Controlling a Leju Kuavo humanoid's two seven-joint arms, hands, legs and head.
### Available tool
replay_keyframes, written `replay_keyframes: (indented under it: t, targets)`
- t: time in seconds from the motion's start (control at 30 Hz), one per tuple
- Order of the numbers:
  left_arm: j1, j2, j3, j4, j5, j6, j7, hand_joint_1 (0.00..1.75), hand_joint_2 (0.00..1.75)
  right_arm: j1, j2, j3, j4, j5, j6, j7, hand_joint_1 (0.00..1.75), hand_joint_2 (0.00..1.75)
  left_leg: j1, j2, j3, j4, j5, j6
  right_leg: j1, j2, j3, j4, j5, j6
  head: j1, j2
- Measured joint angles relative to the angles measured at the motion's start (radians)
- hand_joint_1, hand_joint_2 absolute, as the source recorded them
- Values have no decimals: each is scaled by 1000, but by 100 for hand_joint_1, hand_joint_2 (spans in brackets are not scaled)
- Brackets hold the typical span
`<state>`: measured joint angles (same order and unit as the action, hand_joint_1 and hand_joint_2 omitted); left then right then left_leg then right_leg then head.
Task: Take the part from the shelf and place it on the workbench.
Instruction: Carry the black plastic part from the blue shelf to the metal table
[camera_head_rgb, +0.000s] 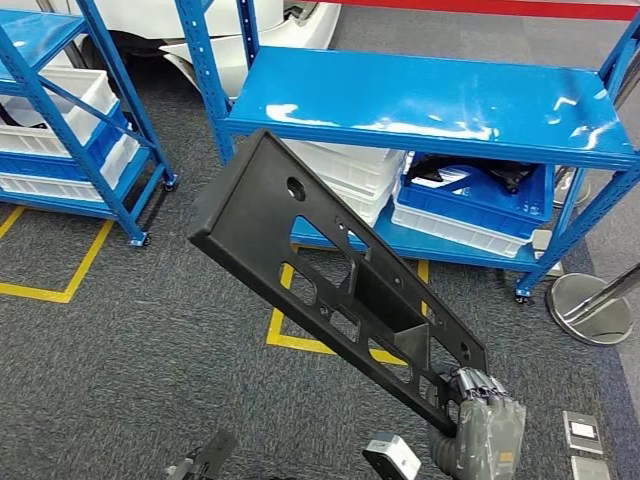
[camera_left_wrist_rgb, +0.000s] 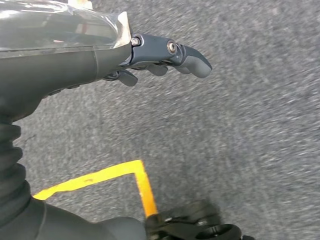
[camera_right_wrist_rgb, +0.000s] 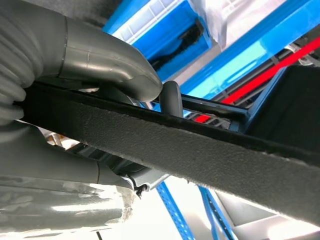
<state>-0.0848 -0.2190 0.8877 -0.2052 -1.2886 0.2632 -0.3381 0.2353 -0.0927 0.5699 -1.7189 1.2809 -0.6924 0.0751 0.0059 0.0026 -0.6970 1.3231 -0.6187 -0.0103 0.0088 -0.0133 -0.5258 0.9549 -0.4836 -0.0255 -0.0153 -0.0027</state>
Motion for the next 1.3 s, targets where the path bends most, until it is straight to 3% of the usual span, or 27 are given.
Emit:
replay_keyframes:
  t: [0.07,0.13,0.17,0.2,0.27,0.3,0.37,0.4,0.43,0.47,0.53,0.6,0.7,0.77,0.8,0.87,0.93,0.97,1.03,1.1,1.17,1.2,1.23,1.3]
  targets:
    - [0,0,0,0,0,0,0,0,175,0,0,0,0,-3,0,0,175,175,0,0,2,4,12,0,0,0,-5,2,2,1,0,0]
    - [0,0,0,0,0,0,-2,0,175,1,0,0,1,-21,0,-1,175,175,1,0,24,-5,70,1,0,-1,-26,10,11,3,0,0]
    - [0,0,0,0,1,0,-3,0,175,2,0,0,1,-35,0,-2,175,175,1,0,60,-45,101,3,0,-1,-43,19,18,6,0,0]
    - [-1,0,0,0,1,1,-6,0,175,3,1,-1,2,-52,0,-4,175,175,-1,0,120,-134,104,7,0,-1,-63,31,29,14,0,0]
    - [0,0,0,0,1,1,-10,0,175,7,2,-2,2,-79,-1,-13,175,175,1,2,214,-299,81,30,0,5,-103,77,18,38,2,0]
    - [0,0,1,0,1,2,-11,0,175,10,2,-2,2,-94,-1,-22,175,175,2,3,234,-346,69,41,-2,8,-127,124,-8,50,3,0]
    - [2,0,1,0,2,2,-11,0,175,17,2,-2,2,-126,-1,-47,175,175,4,5,222,-347,81,52,-8,10,-173,257,-86,62,3,0]
    - [3,0,1,0,2,2,-11,0,175,22,2,-4,1,-144,-1,-62,175,175,3,5,217,-346,84,52,-10,10,-189,314,-110,65,3,0]
    - [4,1,1,0,3,2,-11,0,175,28,3,-7,1,-159,-1,-76,175,175,3,6,214,-344,86,52,-12,10,-189,340,-117,67,3,0]
    - [5,1,1,0,4,2,-11,0,175,34,5,-12,0,-171,-1,-88,175,175,2,6,212,-343,88,52,-13,10,-170,325,-104,67,3,0]
    - [6,1,1,0,4,2,-12,0,175,44,10,-25,-4,-185,-1,-107,175,175,2,6,212,-343,88,50,-13,8,-87,191,-44,62,3,0]
    - [5,1,1,0,4,3,-12,0,175,48,16,-34,-9,-191,-1,-115,175,175,-2,9,210,-340,87,44,-8,2,-25,73,-6,52,3,0]
    - [6,1,1,0,4,3,-12,0,175,57,24,-46,-13,-201,-2,-125,175,175,-5,18,199,-336,89,32,-3,5,-22,44,-2,40,1,0]
    - [6,1,1,0,4,3,-12,0,175,65,33,-58,-16,-206,-2,-137,175,175,-4,17,187,-316,68,23,-8,15,-21,31,0,29,1,0]
    - [5,1,1,0,4,3,-12,0,175,67,37,-62,-17,-208,-2,-143,175,175,-3,14,170,-280,42,19,-11,20,-20,25,2,22,0,0]
    - [5,2,1,0,4,3,-12,0,175,71,46,-70,-18,-210,-2,-154,175,175,-1,10,112,-151,-21,13,-12,29,-23,23,2,15,-1,0]
    - [8,2,2,0,4,3,-11,0,175,79,55,-81,-18,-212,-2,-165,175,175,2,9,63,-50,-45,10,-12,41,-24,25,2,14,-1,0]
    - [9,2,2,0,4,3,-11,0,175,83,59,-87,-20,-212,-2,-172,175,175,3,8,62,-51,-28,9,-12,50,-24,27,2,15,-1,0]
    - [9,2,3,0,4,4,-11,0,175,93,72,-102,-27,-212,-2,-194,175,175,9,-8,101,-153,48,10,-13,71,-25,35,-1,18,-1,0]
    - [11,3,4,0,5,5,-10,0,175,103,88,-124,-39,-216,-2,-225,175,175,17,-56,141,-256,97,10,-12,94,-36,49,-4,24,0,0]
    - [12,3,6,0,5,6,-10,0,175,118,106,-152,-54,-225,-3,-259,175,175,20,-83,147,-284,94,10,-13,114,-57,63,-2,34,0,0]
    - [13,3,7,0,6,7,-10,0,175,130,116,-170,-63,-232,-4,-280,175,175,20,-76,146,-288,92,12,-15,124,-66,66,2,40,0,0]
    - [12,3,8,0,6,8,-10,0,175,143,126,-191,-73,-243,-5,-302,175,175,20,-66,144,-289,92,16,-16,121,-72,70,0,47,0,0]
    - [12,2,12,0,6,10,-11,0,175,167,150,-236,-96,-269,-5,-352,175,175,22,-43,144,-293,96,26,-15,83,-89,109,-30,60,2,0]
